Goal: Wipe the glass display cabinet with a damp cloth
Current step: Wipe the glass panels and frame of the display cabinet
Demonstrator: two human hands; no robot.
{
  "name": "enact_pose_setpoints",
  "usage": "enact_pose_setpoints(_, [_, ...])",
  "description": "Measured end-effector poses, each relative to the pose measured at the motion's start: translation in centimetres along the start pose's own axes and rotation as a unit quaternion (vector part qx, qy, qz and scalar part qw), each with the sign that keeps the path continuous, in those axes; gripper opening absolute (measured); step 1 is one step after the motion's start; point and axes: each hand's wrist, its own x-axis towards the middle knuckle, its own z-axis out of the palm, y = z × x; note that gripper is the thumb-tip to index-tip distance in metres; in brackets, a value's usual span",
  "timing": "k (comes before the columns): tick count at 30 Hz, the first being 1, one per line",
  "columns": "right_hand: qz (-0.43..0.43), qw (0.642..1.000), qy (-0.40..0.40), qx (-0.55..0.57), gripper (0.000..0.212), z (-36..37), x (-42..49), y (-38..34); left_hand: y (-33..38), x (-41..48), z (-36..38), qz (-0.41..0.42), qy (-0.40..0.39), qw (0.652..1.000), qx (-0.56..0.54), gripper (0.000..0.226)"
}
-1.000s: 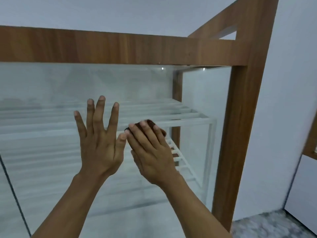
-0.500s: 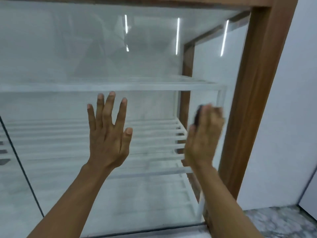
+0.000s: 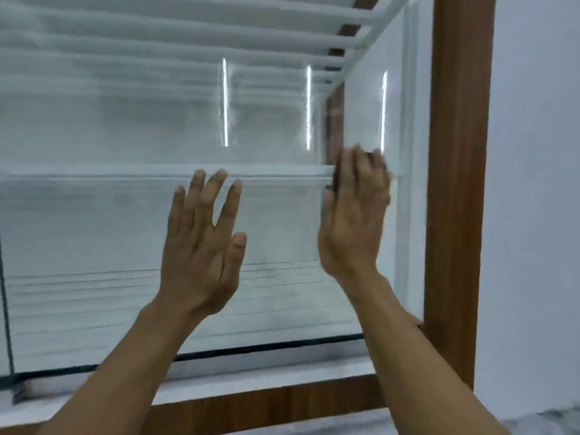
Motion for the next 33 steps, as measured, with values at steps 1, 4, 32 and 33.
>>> enact_pose_setpoints(1, [-0.128, 0.990, -0.055, -0.002, 0.056, 1.0, -3.2, -1.8, 0.7, -1.3, 0.7, -0.004, 0.004, 1.000, -0.003, 0.064])
enact_pose_setpoints(4, [-0.318, 0.935, -0.148, -0.043, 0.059, 0.8, -10.3, -0.4, 1.3, -5.0, 2.2, -0.013, 0.018, 1.000, 0.012, 0.064])
enact_pose_setpoints(32, [-0.068, 0.981, -0.168, -0.072, 0.068, -4.2, -15.1, 6.6, 1.3, -6.7, 2.8, -0.014, 0.019, 0.997, 0.068, 0.063])
enact_pose_setpoints(33, [-0.142, 0.970, -0.185, -0.070, 0.067, -3.5, -14.7, 5.7, 1.3, -6.7, 2.7, -0.009, 0.012, 0.998, 0.068, 0.063])
